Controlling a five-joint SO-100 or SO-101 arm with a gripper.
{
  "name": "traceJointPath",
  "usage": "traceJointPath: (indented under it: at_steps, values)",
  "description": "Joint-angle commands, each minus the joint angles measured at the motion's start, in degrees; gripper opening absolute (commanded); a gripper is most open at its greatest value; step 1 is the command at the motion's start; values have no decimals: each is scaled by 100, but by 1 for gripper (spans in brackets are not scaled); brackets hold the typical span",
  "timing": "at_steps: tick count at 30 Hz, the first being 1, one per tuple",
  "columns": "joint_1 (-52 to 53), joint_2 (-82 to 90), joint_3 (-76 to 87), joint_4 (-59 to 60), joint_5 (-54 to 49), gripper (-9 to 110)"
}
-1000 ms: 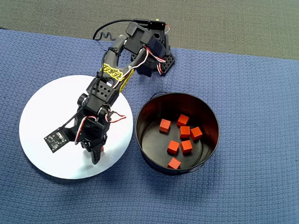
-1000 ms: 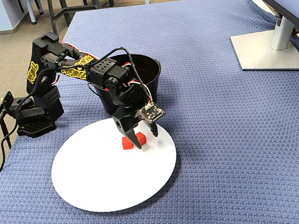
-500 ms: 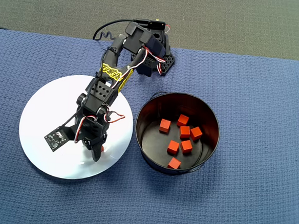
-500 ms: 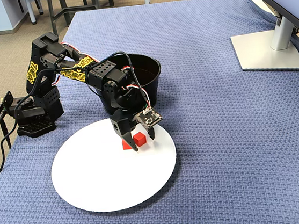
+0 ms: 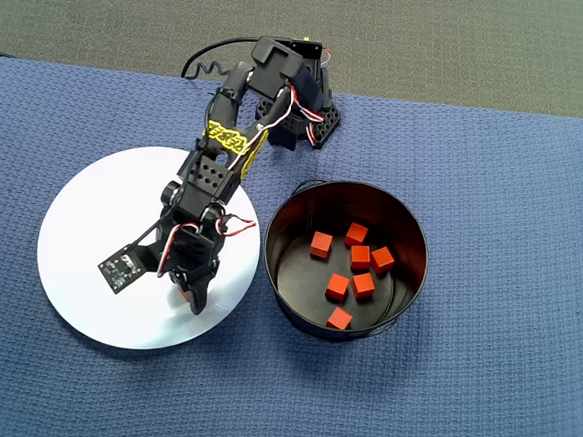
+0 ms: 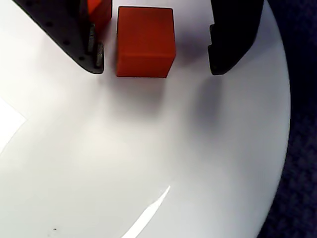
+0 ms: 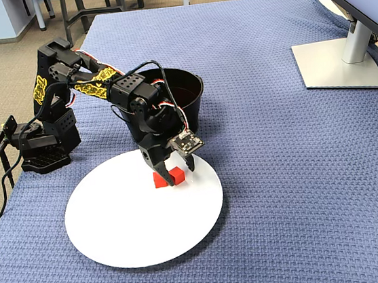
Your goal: Pick up the red cubes from the white plate and place them in the black recipient
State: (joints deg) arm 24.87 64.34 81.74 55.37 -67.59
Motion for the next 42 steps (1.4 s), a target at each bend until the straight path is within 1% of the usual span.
traceJointPath:
  at_steps: [1, 19, 21, 23, 28, 31, 38, 42]
  values:
    - [-149, 598, 62, -114, 70, 18]
    - [-202, 606, 299, -246, 35, 15]
    - [-202, 598, 290, -264, 70, 10]
    - [-220, 598, 290, -316, 141, 1]
    - [-220, 589, 290, -316, 167, 0]
    - [-220, 800, 193, -229, 466, 0]
    - [-88, 2145, -729, 1107, 1661, 0]
    - [-308, 2751, -1151, 1591, 2206, 0]
